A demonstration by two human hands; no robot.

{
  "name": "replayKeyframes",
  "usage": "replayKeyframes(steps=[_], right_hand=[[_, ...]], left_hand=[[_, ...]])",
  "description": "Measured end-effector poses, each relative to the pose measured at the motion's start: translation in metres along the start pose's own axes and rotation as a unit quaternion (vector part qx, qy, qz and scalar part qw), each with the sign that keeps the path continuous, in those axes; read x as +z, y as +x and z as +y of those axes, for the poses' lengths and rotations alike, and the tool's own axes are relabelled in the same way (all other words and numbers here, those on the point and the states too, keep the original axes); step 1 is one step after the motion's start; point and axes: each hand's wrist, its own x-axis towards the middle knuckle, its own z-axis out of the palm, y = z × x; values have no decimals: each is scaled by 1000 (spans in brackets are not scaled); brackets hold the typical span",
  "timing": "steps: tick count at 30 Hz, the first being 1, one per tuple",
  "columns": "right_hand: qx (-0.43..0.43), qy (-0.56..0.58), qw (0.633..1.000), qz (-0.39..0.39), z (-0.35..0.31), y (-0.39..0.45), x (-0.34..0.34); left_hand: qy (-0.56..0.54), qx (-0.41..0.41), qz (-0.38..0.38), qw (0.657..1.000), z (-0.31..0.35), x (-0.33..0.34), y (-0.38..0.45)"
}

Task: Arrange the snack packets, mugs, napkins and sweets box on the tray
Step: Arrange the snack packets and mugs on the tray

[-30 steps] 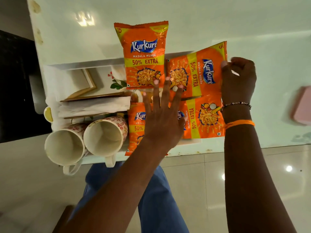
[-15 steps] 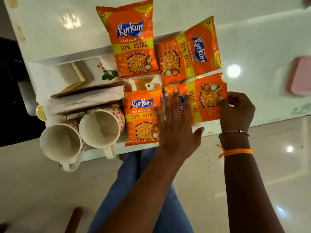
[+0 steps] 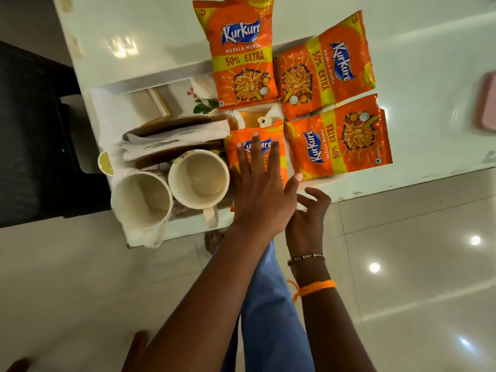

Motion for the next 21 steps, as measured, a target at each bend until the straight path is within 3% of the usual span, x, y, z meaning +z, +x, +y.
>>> replayKeyframes(steps=[5, 8, 12, 15, 17, 21], right_hand=[[-18, -22, 998, 54, 0, 8, -7], [-54, -45, 996, 60, 4, 7, -21], [-27, -52, 997, 40, 6, 4, -28], [-148, -154, 972, 99, 0, -7, -28], [-231, -160, 954, 107, -12, -17, -23], [-330, -198, 923, -4, -37, -29, 13]], left_hand=[[-5, 7, -32, 999, 0, 2, -5], [-41, 22, -52, 998, 3, 4, -14], [-66, 44, -83, 993, 1, -4, -26], [-103, 71, -9, 992, -6, -23, -48], [-118, 77, 66, 988, -14, -38, -69], [-144, 28, 238, 960, -41, -61, -108]])
